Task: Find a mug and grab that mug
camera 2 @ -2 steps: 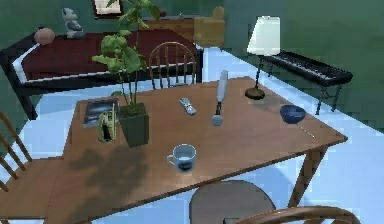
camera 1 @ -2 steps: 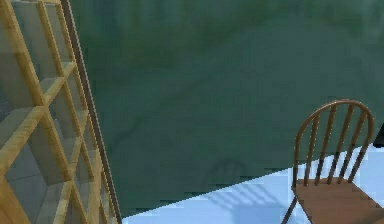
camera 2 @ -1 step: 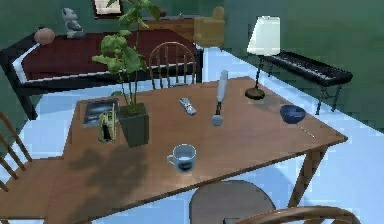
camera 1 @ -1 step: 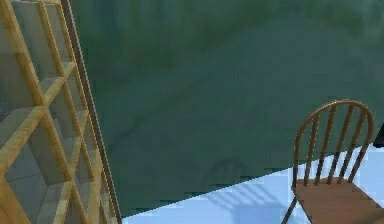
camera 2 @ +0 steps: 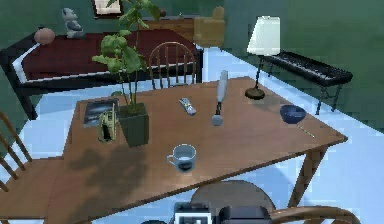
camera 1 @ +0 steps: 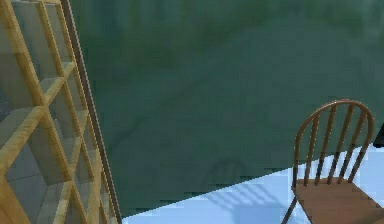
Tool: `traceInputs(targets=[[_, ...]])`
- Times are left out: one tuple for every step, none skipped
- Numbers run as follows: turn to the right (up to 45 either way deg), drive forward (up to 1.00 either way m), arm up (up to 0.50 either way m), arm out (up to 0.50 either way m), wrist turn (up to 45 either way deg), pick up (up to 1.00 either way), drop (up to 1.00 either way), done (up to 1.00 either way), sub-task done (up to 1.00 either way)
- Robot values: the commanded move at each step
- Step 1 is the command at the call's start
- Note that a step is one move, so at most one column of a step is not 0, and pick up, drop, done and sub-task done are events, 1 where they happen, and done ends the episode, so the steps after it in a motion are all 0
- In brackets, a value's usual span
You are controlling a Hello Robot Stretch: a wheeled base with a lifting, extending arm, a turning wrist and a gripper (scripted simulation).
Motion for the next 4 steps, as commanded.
traceInputs(targets=[[0.0,0.0,0.0,0.3,0.0,0.0,0.0,0.0,0.0],[0.0,0.0,0.0,0.0,45.0,0.0,0.0,0.0,0.0],[0.0,0.0,0.0,0.0,45.0,0.0,0.0,0.0,0.0],[0.0,0.0,0.0,0.0,45.0,0.0,0.0,0.0,0.0]])
